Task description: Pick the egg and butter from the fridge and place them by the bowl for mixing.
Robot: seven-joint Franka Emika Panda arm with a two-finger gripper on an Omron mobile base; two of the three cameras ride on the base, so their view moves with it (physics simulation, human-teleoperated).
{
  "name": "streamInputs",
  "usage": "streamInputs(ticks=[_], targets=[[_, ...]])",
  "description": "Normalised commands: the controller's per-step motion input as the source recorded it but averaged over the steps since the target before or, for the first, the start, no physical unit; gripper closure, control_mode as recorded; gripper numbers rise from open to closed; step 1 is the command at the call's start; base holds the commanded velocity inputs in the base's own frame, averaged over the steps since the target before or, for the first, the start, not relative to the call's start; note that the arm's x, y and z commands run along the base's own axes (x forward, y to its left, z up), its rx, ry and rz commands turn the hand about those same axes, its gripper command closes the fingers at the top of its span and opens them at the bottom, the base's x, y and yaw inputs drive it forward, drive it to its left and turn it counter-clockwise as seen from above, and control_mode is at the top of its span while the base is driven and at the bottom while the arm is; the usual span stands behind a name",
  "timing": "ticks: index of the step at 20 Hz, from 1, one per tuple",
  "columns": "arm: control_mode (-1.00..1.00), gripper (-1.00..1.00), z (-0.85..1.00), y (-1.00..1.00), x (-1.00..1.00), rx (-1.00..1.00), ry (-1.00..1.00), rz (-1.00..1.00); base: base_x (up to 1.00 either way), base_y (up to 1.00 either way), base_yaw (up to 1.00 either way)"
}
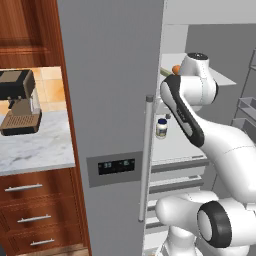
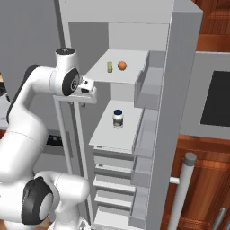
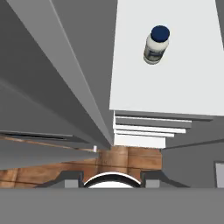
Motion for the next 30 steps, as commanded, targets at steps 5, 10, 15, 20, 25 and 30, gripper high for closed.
streamInputs(ticks=[5, 10, 15, 20, 25, 30], targets=[[-1.00, -1.00, -0.01, 0.01, 0.00, -0.02, -0.13, 0.00, 0.00, 0.00, 0.00], [-1.00, -1.00, 0.21, -0.20, 0.00, 0.00, -0.34, -0.09, 0.00, 0.00, 0.00], [-1.00, -1.00, 0.32, -0.32, 0.06, 0.01, -0.23, -0.18, 0.00, 0.00, 0.00], [-1.00, -1.00, 0.36, -0.40, 0.17, 0.06, -0.09, -0.11, 0.00, 0.00, 0.00], [-1.00, -1.00, 0.34, -0.23, 0.35, 0.08, 0.00, 0.01, 0.00, 0.00, 0.00], [-1.00, -1.00, 0.17, -0.27, 0.40, 0.04, -0.03, 0.13, 0.00, 0.00, 0.00]])
